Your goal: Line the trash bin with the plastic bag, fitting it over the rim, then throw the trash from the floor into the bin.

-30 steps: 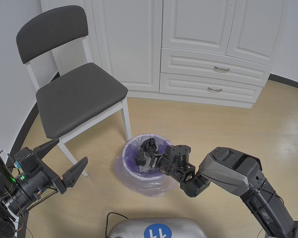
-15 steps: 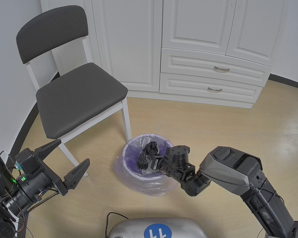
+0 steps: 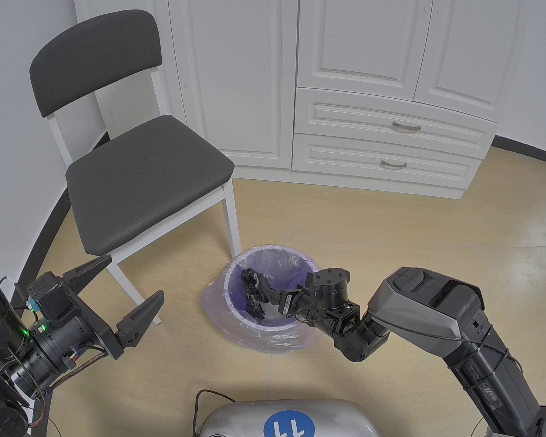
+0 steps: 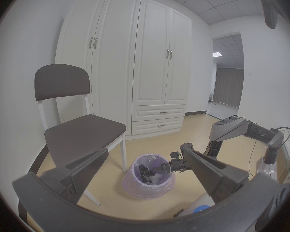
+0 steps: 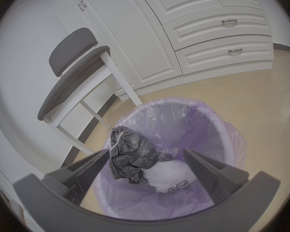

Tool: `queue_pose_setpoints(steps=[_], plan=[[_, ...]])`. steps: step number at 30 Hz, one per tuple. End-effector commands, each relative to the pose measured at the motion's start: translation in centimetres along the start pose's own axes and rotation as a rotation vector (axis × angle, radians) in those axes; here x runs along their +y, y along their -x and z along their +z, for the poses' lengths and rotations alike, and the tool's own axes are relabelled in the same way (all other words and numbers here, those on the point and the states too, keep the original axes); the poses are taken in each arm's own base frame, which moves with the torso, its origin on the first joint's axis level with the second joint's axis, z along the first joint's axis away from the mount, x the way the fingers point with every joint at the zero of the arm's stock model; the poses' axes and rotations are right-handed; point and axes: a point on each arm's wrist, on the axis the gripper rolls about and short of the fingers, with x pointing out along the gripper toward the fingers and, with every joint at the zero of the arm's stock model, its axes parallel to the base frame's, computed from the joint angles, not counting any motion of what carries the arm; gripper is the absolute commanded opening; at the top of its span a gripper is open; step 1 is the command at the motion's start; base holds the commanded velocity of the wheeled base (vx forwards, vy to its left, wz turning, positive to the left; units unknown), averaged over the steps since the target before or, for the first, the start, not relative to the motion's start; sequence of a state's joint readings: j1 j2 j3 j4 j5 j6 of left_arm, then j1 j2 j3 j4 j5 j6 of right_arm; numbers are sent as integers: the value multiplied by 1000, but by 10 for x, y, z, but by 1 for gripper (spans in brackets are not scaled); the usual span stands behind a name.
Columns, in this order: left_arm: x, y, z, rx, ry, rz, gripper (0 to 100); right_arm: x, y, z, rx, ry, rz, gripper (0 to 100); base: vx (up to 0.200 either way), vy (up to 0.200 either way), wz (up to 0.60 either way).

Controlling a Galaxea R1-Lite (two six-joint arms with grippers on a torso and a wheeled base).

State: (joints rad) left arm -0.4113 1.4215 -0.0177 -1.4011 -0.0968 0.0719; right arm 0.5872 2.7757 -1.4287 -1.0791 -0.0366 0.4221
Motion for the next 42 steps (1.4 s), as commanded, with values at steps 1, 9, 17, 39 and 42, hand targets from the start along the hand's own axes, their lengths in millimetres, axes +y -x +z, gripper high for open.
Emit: queue_pose_setpoints(steps=[1, 9, 17, 39, 42], plan=[[-1, 4, -3, 13, 1, -1, 100, 0, 1, 0, 1, 7, 0, 100, 0, 0, 0], [-1, 4, -2, 8, 1, 0, 100, 7, 12, 19, -22, 66, 6, 100, 0, 0, 0], [0, 3, -3, 19, 2, 2, 100, 17, 88, 92, -38, 403, -69, 100, 0, 0, 0], [5, 34, 13, -36, -73, 265, 100, -10, 379, 182, -446, 389, -531, 100, 0, 0, 0], [4, 52, 18, -62, -49, 279, 100, -9, 403, 176, -505, 356, -596, 100, 0, 0, 0]])
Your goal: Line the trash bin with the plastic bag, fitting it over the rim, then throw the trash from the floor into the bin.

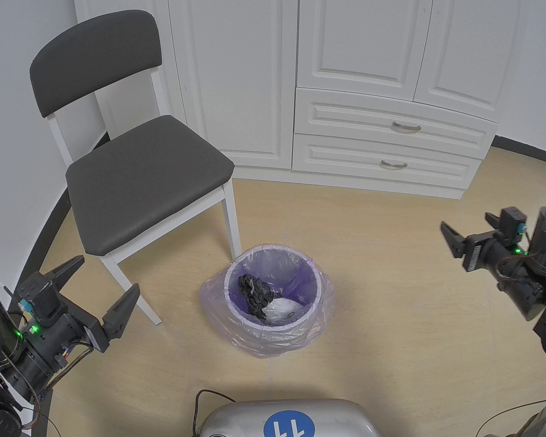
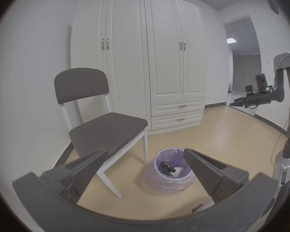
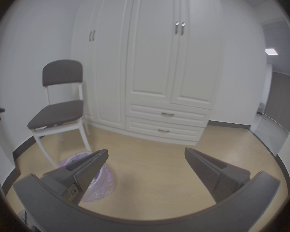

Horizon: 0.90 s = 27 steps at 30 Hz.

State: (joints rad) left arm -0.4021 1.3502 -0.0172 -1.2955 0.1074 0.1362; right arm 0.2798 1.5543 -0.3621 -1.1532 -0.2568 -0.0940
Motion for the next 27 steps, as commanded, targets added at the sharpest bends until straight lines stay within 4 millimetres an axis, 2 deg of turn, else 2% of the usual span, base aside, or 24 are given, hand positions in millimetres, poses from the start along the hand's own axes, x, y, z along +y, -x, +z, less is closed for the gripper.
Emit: queue_pose_setpoints(steps=[1, 7, 11, 13, 16, 19, 21, 24, 27], plan=[[10, 49, 17, -131, 46, 78, 100, -38, 81, 18, -170, -97, -186, 100, 0, 0, 0], [15, 84, 19, -197, 66, 109, 100, -48, 136, 16, -302, -149, -237, 100, 0, 0, 0], [20, 109, 14, -226, 64, 193, 100, -55, 175, 1, -351, -165, -288, 100, 0, 0, 0], [20, 115, 11, -226, 61, 211, 100, -56, 186, -4, -355, -173, -296, 100, 0, 0, 0], [19, 131, -1, -199, 50, 286, 100, -60, 218, -25, -349, -166, -324, 100, 0, 0, 0], [17, 142, -10, -196, 45, 344, 100, -60, 238, -45, -344, -155, -356, 100, 0, 0, 0], [16, 148, -14, -204, 43, 378, 100, -58, 245, -58, -332, -157, -373, 100, 0, 0, 0], [11, 157, -20, -227, 31, 413, 100, -55, 249, -67, -314, -195, -435, 100, 0, 0, 0], [5, 164, -29, -231, 16, 412, 100, -52, 249, -80, -241, -197, -365, 100, 0, 0, 0]])
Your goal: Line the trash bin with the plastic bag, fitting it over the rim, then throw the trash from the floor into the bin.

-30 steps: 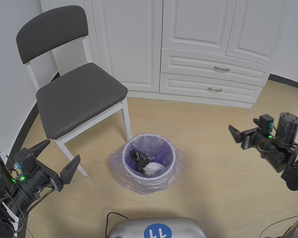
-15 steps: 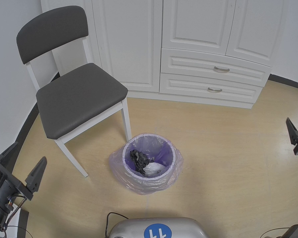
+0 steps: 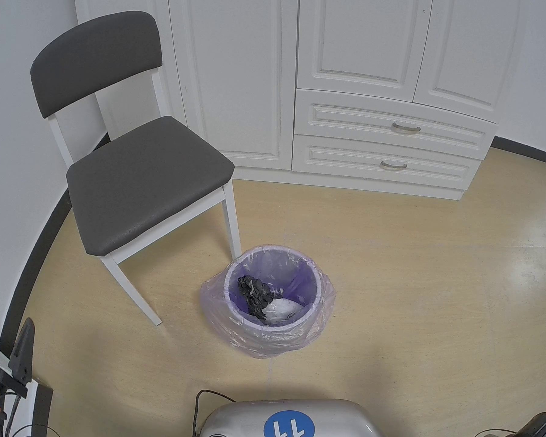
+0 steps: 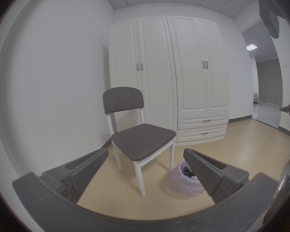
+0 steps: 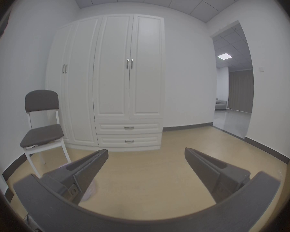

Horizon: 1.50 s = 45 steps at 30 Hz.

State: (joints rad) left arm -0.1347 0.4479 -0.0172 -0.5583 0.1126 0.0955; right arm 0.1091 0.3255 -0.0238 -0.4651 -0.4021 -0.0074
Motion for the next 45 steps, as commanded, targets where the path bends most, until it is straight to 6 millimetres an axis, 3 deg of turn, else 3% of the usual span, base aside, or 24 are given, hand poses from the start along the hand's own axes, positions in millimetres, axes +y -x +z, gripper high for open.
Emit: queue_pose_setpoints(steps=[1, 5, 13, 19, 33, 38, 39, 45], plan=[[-3, 43, -23, -99, -24, 112, 100, -10, 35, -34, -20, -61, -35, 100, 0, 0, 0], [-4, 43, -31, -18, -9, 108, 100, -8, 36, -46, 95, -60, 42, 100, 0, 0, 0], [-4, 45, -52, 180, 31, 108, 100, -4, 36, -46, 111, -66, 221, 100, 0, 0, 0], [-4, 50, -53, 117, 140, 91, 100, -4, 36, -46, 108, -19, 242, 100, 0, 0, 0], [-5, 52, -57, 131, 89, 41, 100, -1, 38, -47, 109, 57, 415, 100, 0, 0, 0], [-5, 52, -57, 132, 89, 43, 100, -2, 37, -47, 111, 19, 356, 100, 0, 0, 0], [-5, 52, -57, 132, 89, 43, 100, -4, 37, -48, 118, 11, 245, 100, 0, 0, 0], [-5, 52, -57, 130, 86, 39, 100, -3, 37, -52, 161, 54, 299, 100, 0, 0, 0]])
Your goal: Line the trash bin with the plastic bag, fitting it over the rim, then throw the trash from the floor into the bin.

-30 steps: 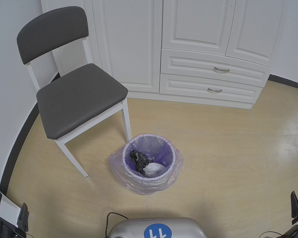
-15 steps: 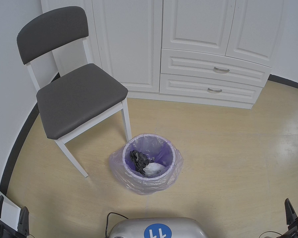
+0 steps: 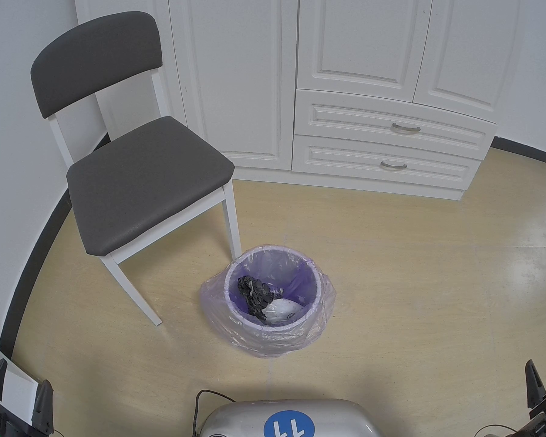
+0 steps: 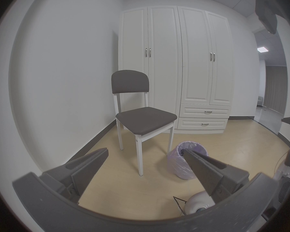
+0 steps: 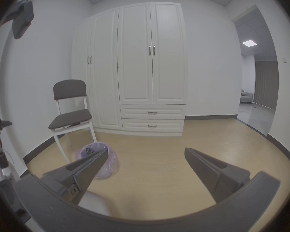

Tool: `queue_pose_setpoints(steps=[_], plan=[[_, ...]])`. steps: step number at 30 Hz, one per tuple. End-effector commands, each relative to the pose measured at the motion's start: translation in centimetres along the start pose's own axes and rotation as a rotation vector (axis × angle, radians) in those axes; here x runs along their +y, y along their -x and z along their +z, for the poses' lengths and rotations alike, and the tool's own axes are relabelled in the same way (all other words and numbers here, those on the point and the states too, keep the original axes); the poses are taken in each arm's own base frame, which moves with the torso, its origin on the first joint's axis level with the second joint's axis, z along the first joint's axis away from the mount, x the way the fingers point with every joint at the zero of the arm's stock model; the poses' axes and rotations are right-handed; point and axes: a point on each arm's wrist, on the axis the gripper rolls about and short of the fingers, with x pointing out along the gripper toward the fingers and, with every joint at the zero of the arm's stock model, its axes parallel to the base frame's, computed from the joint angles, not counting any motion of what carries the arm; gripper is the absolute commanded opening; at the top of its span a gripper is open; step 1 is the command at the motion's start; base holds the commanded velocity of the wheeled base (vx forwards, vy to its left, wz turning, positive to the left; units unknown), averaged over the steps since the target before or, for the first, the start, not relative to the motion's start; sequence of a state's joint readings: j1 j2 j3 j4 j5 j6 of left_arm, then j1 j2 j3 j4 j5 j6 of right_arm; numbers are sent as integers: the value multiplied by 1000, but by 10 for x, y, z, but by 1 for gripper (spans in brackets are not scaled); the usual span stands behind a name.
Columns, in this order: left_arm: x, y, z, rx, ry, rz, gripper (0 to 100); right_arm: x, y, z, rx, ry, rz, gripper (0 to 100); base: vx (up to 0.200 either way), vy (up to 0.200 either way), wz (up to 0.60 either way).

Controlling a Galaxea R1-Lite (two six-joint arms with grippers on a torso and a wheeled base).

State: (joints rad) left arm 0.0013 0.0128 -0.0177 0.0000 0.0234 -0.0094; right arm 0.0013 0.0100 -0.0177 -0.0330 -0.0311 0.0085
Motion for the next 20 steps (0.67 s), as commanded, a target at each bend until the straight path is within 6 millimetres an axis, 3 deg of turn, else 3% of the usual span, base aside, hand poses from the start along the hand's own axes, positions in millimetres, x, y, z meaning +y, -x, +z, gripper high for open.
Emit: queue_pose_setpoints(steps=[1, 20], plan=[[0, 0, -5, 6, -2, -2, 100, 1, 0, -10, 54, 35, 41, 100, 0, 0, 0], [0, -1, -5, 6, -2, -5, 100, 1, 0, -9, 47, 17, 37, 100, 0, 0, 0]])
